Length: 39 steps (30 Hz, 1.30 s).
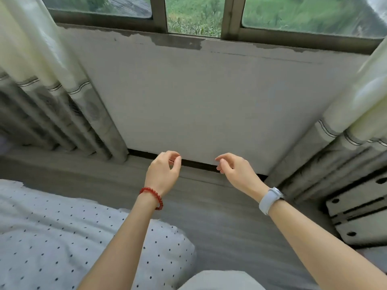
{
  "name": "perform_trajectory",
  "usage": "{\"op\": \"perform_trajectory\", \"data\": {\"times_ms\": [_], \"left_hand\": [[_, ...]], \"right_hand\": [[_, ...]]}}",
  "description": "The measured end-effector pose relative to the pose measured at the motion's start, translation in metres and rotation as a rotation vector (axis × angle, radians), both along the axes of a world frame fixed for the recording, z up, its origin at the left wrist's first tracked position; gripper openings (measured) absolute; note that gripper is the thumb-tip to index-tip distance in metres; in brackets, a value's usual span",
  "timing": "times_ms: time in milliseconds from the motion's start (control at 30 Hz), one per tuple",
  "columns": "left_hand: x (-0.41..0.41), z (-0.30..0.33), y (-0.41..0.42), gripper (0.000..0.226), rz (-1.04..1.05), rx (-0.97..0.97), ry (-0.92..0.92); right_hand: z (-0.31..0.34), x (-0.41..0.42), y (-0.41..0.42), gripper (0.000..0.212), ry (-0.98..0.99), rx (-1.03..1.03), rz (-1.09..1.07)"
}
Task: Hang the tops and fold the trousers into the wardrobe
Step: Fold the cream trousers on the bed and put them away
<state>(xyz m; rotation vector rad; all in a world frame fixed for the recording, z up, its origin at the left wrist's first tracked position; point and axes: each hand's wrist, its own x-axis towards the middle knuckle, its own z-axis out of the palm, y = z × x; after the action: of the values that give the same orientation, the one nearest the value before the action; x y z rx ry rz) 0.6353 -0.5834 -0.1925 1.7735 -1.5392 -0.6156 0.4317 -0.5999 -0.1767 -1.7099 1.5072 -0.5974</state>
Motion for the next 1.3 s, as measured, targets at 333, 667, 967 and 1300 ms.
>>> {"op": "perform_trajectory", "data": {"times_ms": [333,667,967,1300], "left_hand": [[0.058,-0.012,-0.106,0.019,0.42,0.059,0.011],[0.151,0.028,-0.148,0.019,0.866,-0.116,0.077],[0.33,-0.007,-0.1,0.02,1.229,-0.055,0.141],[0.549,-0.005,0.001,0.019,1.638,-0.096,0.146]], "right_hand": [[-0.016,0.071,-0.181,0.028,0.047,0.052,0.351],[-0.008,0.252,-0.277,0.028,0.054,0.034,0.826],[-0.031,0.479,-0.261,0.027,0.066,0.0,1.155],[-0.024,0.76,-0.181,0.03,0.09,0.066,1.525]]}}
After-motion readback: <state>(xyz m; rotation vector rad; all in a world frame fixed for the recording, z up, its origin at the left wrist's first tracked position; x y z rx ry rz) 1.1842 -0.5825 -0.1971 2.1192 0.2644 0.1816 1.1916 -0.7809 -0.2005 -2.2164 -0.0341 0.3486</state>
